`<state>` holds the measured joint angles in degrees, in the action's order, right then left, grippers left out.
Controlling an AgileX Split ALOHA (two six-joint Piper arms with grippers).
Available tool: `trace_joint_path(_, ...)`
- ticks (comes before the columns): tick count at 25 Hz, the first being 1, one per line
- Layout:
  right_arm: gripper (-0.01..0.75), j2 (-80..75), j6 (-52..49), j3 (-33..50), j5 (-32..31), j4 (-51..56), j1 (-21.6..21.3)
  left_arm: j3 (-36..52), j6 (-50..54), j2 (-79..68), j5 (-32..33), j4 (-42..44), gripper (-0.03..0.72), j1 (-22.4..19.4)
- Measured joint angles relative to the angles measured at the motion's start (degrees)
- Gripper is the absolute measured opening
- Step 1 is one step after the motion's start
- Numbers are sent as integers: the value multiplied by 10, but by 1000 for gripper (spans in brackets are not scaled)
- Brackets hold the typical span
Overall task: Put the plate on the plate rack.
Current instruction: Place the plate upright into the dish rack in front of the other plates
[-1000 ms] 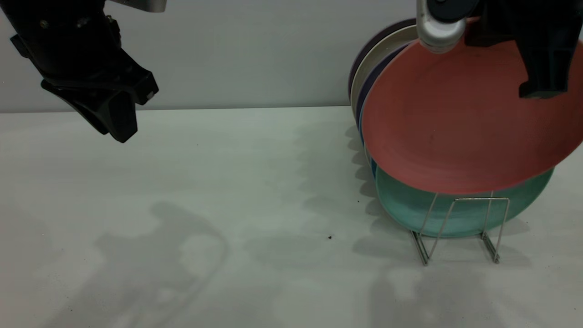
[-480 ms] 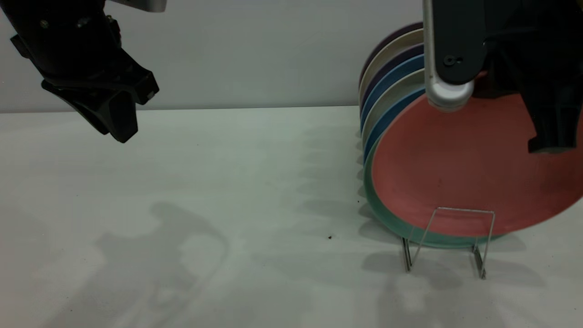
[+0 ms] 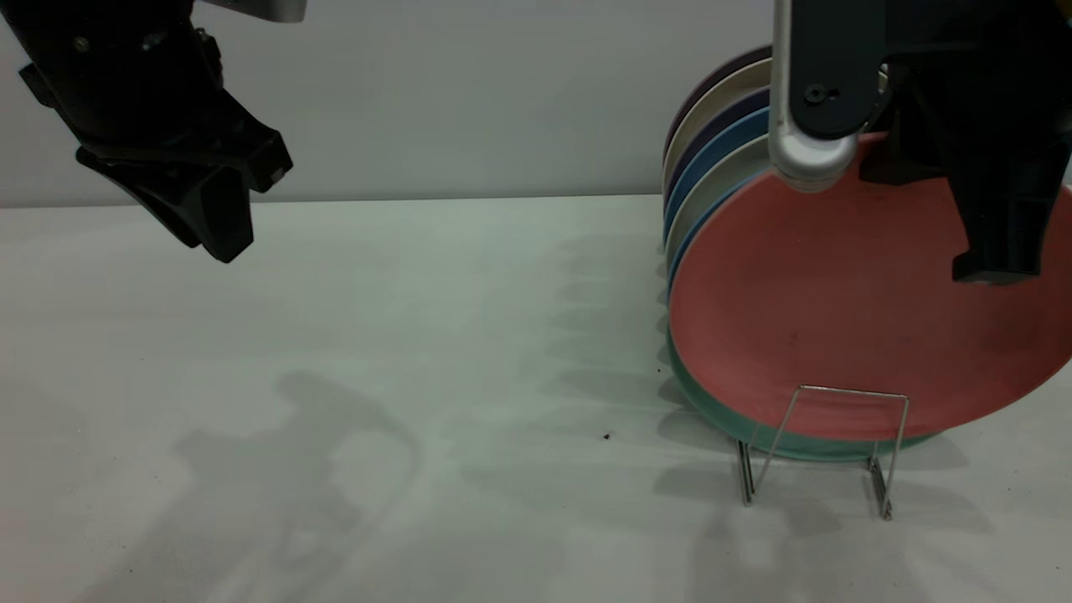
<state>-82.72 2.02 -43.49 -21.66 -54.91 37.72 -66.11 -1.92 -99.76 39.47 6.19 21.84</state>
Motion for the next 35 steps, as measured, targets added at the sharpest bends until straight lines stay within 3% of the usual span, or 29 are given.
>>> trace_joint_path(11, 90, -25, -20, 0, 4, 1, 0, 0, 0, 0, 1, -1, 240, 0)
trace_joint_path(22, 283, -25, -46, 0, 11, 4, 0, 0, 0, 0, 1, -1, 240, 0)
trace_joint_path(35, 270, 0, -111, 0, 11, 4, 0, 0, -1, 76, -8, 11, 240, 0)
